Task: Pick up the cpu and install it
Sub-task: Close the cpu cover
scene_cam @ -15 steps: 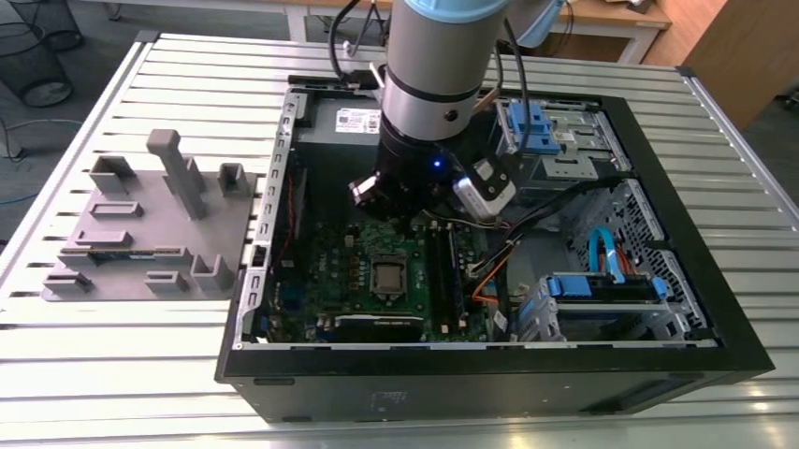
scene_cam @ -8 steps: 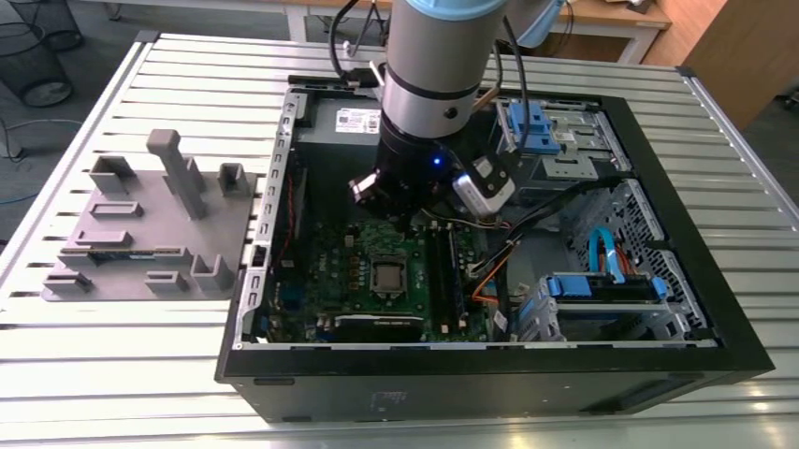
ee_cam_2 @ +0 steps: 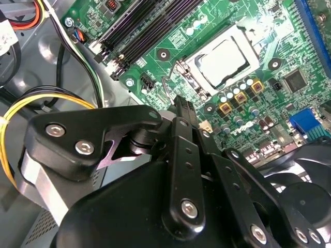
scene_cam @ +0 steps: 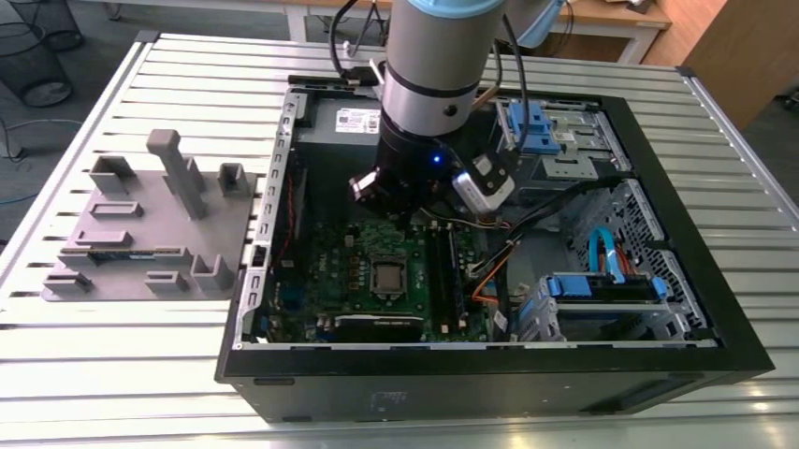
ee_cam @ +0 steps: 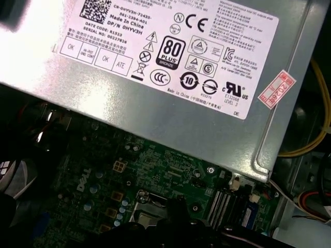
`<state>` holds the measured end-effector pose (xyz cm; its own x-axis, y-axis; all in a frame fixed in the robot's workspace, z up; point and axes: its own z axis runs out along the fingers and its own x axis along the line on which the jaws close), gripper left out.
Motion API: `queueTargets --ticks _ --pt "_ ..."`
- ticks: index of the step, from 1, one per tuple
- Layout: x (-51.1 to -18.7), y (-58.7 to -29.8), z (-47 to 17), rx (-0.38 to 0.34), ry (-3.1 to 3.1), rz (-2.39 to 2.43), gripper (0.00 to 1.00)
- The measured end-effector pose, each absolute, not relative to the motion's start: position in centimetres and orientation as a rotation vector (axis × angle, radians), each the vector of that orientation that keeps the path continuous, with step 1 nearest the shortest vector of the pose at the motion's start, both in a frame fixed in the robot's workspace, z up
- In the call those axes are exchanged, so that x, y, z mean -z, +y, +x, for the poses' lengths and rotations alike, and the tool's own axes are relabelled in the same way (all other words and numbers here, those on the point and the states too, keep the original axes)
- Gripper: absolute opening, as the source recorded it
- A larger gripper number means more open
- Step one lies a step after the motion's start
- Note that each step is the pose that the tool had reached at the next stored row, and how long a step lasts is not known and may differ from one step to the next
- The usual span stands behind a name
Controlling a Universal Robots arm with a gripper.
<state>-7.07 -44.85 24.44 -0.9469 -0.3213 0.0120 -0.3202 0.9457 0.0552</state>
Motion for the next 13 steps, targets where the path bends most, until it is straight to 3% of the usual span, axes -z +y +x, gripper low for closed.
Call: queueTargets --ticks 13 --pt "-24.45 -44.37 -7.07 0.083 -3.078 0.507 0.11"
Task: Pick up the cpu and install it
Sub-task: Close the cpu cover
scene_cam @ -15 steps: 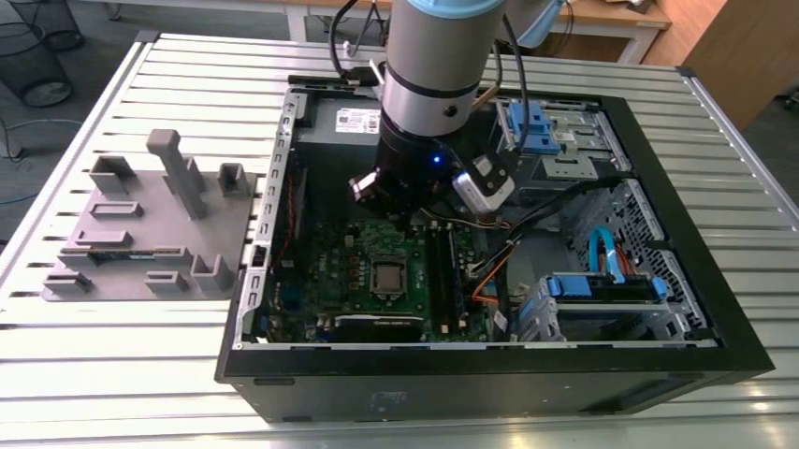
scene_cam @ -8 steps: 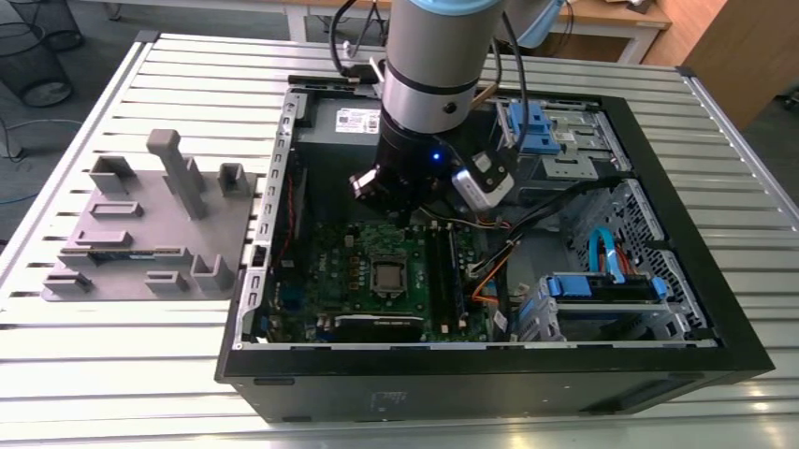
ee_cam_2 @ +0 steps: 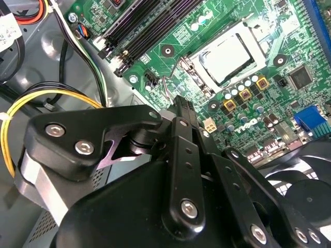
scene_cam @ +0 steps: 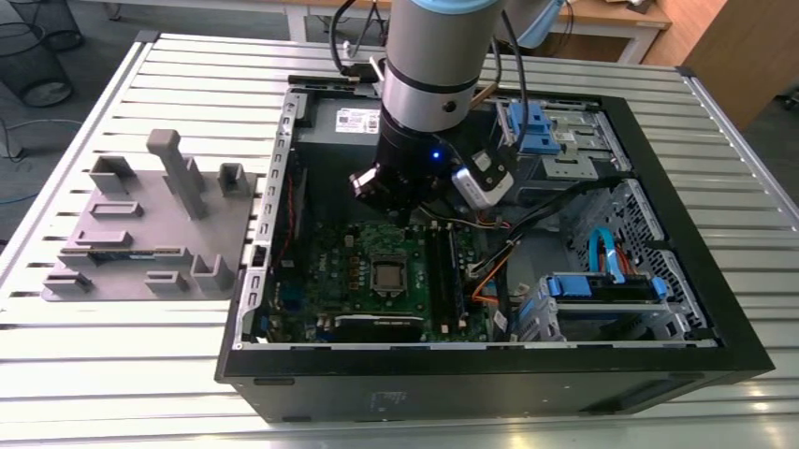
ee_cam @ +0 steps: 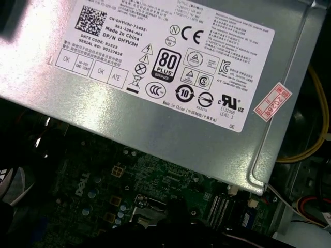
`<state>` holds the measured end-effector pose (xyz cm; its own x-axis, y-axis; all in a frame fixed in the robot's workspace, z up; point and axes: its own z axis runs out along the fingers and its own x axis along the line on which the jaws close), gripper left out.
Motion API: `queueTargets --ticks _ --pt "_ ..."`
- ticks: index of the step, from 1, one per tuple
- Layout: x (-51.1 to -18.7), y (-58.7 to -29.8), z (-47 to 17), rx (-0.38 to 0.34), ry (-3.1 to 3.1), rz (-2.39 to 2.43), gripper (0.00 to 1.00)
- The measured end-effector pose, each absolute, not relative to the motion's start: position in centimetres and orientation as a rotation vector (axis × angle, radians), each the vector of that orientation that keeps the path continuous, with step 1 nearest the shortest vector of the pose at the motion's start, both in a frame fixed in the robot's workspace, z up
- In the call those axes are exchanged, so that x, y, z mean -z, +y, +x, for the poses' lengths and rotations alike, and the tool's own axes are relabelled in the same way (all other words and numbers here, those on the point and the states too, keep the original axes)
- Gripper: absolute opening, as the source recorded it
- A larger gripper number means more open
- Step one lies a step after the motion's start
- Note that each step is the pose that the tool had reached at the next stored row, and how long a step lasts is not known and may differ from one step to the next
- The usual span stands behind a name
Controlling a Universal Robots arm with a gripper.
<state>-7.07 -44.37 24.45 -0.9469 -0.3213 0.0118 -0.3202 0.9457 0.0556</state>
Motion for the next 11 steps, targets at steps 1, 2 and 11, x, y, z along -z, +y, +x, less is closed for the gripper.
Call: queueTargets --ticks 1,2,11 --pt "-24.52 -44.37 -7.08 0.082 -3.078 0.507 0.11" --pt "-24.60 -44.37 -7.08 0.082 -3.078 0.507 0.11" --pt "-25.22 -44.36 -7.08 0.082 -3.078 0.507 0.11"
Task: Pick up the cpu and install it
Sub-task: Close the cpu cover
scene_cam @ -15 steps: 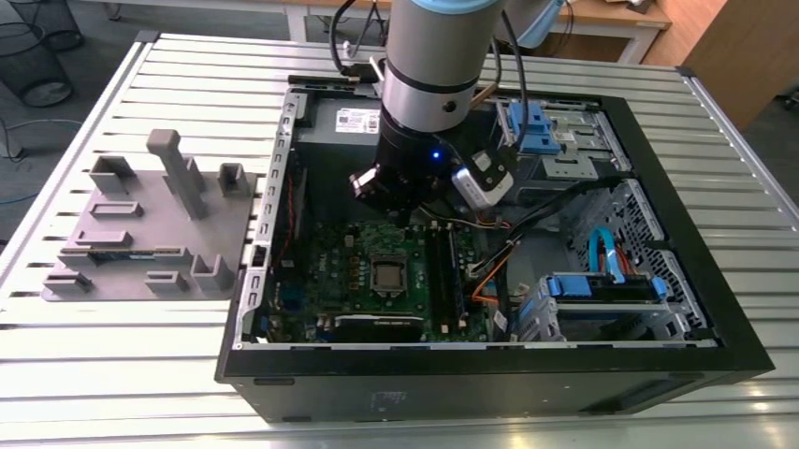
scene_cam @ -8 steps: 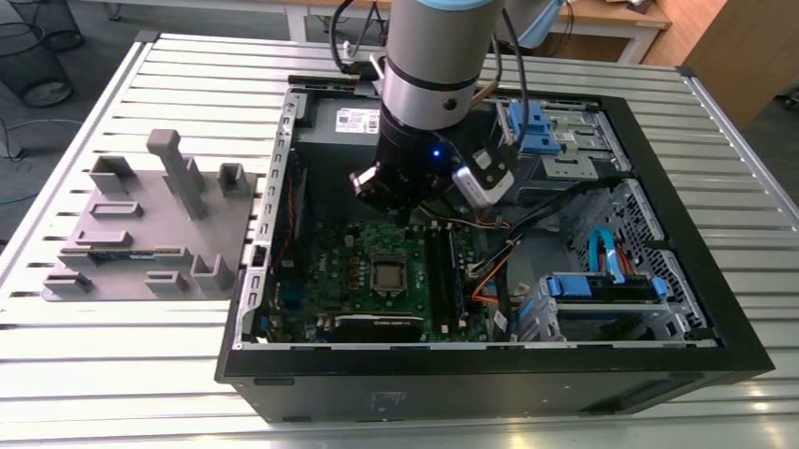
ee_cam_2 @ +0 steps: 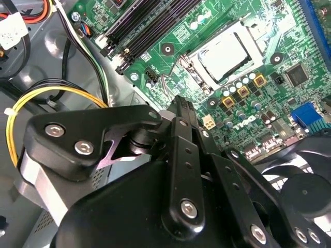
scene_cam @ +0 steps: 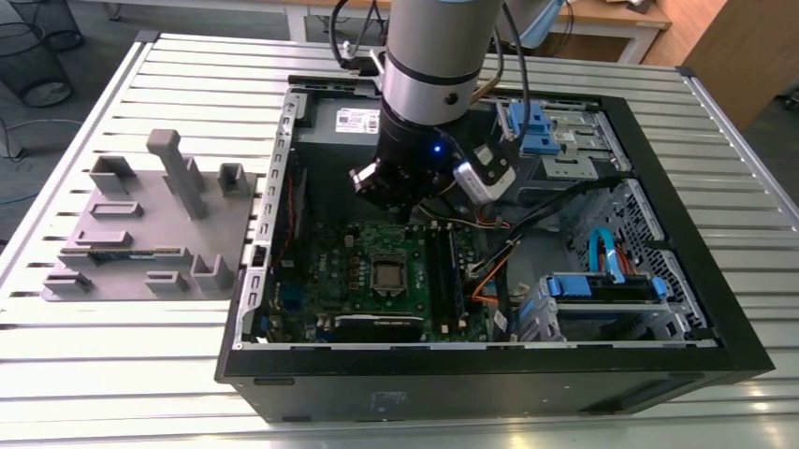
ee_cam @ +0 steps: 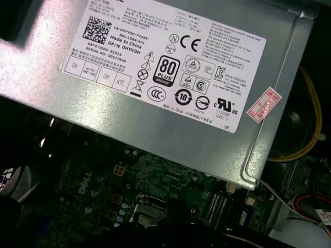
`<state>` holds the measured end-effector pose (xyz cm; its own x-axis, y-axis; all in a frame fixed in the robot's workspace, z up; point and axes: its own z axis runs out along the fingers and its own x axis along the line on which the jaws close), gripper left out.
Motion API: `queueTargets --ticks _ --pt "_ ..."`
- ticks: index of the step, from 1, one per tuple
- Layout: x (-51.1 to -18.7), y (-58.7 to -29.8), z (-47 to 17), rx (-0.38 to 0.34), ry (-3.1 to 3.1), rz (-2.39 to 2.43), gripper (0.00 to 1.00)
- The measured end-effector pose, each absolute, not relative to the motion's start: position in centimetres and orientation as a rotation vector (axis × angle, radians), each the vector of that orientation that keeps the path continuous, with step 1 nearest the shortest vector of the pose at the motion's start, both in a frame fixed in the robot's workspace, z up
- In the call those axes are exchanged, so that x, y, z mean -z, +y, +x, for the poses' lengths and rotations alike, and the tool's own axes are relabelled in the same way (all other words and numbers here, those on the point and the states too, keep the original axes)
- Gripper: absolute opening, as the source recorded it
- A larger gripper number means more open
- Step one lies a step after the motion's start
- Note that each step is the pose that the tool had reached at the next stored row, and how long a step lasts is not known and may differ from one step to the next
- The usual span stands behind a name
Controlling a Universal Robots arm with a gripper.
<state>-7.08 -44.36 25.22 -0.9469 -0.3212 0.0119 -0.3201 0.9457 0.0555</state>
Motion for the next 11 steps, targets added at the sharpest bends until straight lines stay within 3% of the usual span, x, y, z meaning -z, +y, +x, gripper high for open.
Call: queueTargets --ticks 11 --pt "-25.76 -44.34 -7.08 0.083 -3.078 0.507 0.11"
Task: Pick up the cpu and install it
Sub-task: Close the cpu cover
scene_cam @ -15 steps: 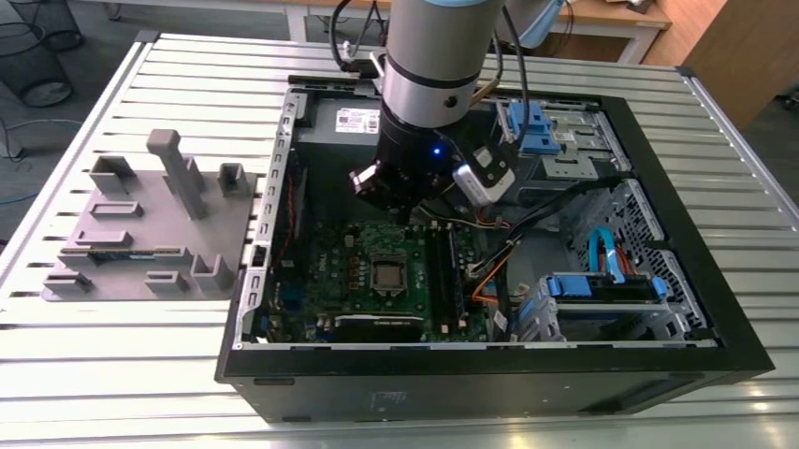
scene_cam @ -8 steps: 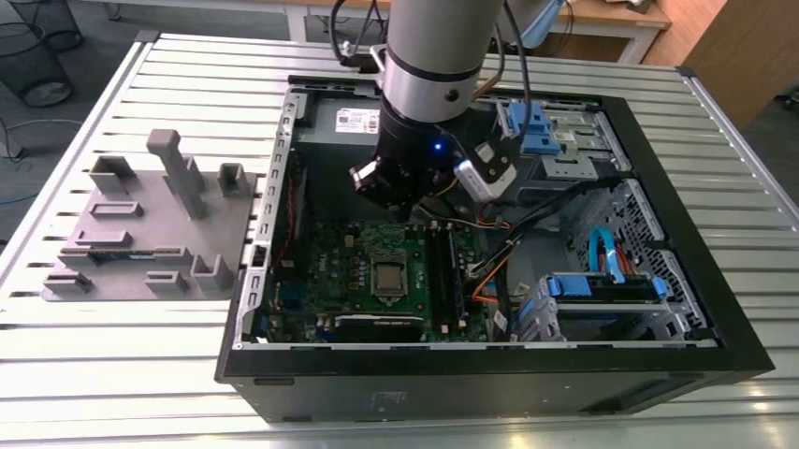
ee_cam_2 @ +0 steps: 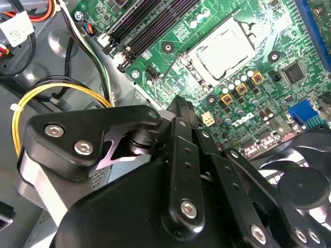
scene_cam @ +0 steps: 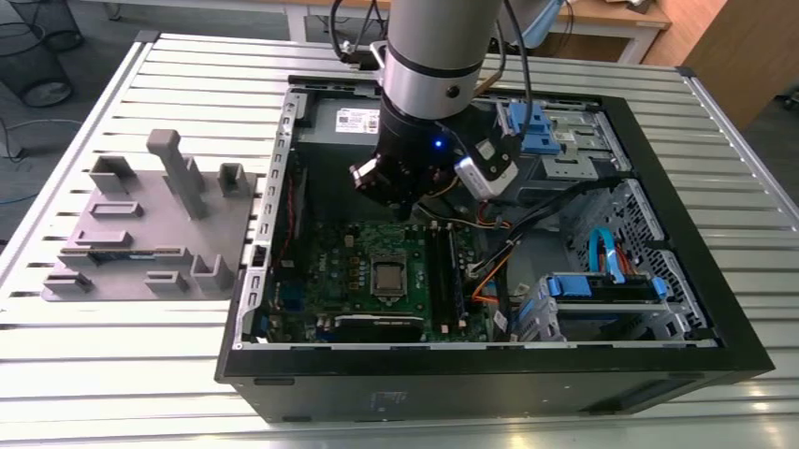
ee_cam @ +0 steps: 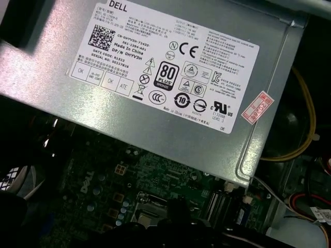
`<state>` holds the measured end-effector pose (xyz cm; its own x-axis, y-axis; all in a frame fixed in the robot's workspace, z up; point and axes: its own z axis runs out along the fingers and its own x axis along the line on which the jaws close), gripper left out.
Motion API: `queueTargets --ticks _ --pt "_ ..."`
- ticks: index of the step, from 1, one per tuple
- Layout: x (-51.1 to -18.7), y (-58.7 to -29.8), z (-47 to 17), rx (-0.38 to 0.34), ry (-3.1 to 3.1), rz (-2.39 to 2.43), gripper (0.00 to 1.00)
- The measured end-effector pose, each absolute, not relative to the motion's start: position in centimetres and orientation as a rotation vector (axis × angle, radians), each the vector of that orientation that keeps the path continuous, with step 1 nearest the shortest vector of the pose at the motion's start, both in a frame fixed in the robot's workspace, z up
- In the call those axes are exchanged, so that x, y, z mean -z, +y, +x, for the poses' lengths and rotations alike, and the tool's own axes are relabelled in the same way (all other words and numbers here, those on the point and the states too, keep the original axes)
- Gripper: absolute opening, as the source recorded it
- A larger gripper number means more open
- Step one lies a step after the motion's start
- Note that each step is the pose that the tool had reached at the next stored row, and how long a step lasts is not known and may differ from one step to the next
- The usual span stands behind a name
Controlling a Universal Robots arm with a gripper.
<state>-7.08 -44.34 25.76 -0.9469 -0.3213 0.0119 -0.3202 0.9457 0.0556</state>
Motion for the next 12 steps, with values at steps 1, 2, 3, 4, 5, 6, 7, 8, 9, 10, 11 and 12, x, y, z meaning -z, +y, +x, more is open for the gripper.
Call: queueTargets --ticks 1,2,3,4,5,6,7,8,9,10,11,12 --pt "-25.8 -44.4 -7.1 0.082 -3.078 0.507 0.11" --pt "-25.8 -44.4 -7.1 0.082 -3.078 0.507 0.11" --pt "-25.8 -44.4 -7.1 0.082 -3.078 0.507 0.11" --pt "-25.8 -44.5 -7.1 0.083 -3.078 0.507 0.11" --pt "-25.8 -44.6 -7.1 0.083 -3.078 0.507 0.11" --pt "-25.8 -44.8 -7.1 0.083 -3.078 0.507 0.11" --pt "-25.8 -44.9 -7.1 0.082 -3.078 0.507 0.11" --pt "-25.7 -45.1 -7.1 0.083 -3.078 0.507 0.11" --pt "-25.7 -45.3 -7.1 0.083 -3.078 0.507 0.11" --pt "-25.7 -45.5 -7.1 0.083 -3.078 0.507 0.11" --pt "-25.7 -45.8 -7.1 0.083 -3.078 0.507 0.11" --pt "-25.7 -46.1 -7.1 0.083 -3.078 0.507 0.11"
